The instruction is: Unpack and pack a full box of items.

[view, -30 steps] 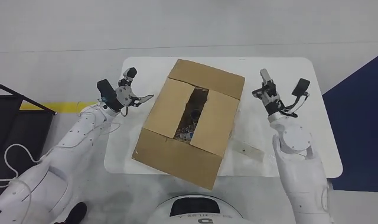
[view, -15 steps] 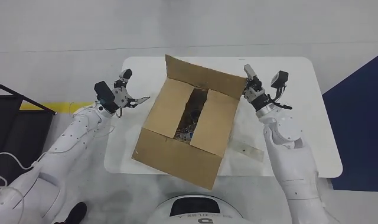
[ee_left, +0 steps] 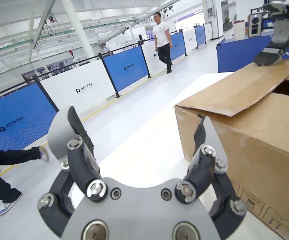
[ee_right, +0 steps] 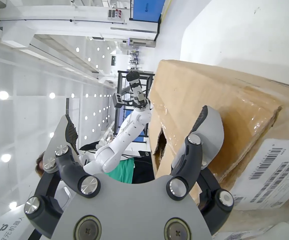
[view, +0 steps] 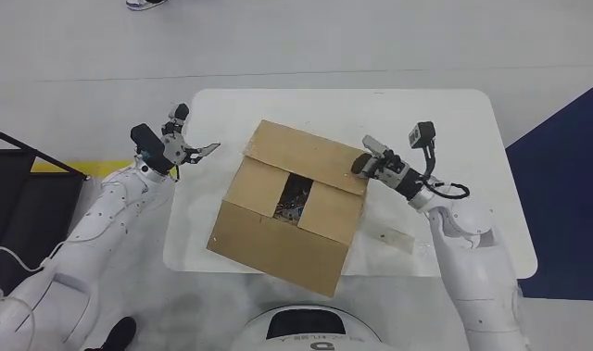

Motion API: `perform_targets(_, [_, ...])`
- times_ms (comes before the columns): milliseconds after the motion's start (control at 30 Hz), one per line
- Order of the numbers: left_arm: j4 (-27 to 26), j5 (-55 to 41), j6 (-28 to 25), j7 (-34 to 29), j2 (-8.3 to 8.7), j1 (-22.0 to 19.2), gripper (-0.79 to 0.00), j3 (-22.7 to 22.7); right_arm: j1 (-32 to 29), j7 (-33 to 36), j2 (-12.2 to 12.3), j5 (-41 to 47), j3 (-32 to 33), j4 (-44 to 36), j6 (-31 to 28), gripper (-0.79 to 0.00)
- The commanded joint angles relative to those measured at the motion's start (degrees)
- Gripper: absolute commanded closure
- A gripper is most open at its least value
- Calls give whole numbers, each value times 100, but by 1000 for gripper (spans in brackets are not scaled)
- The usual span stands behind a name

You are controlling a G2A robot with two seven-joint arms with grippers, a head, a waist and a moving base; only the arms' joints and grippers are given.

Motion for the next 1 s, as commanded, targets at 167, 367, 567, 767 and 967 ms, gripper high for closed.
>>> perform_targets(167, [14, 89, -2, -8, -9, -7, -785, -87, -445, -370, 31, 247, 286, -450, -492, -785])
perform_targets(367, [-4, 191, 23, -78, -35, 9, -785, -108, -1019, -981, 78, -4, 777, -789, -191, -785])
perform_targets(567, [85, 242, 35, -137, -82, -29, -785, -112, -1029, -1795, 84, -600, 703, -773, 1040, -785])
perform_targets(767, [187, 324, 75, -83, -121, -70, -785, -130, -84, -1750, 33, -459, -40, 263, 1277, -785])
perform_targets(967, [383, 390, 72, -15, -141, -90, -785, -162, 745, -1721, -62, -98, -703, 946, 1029, -785])
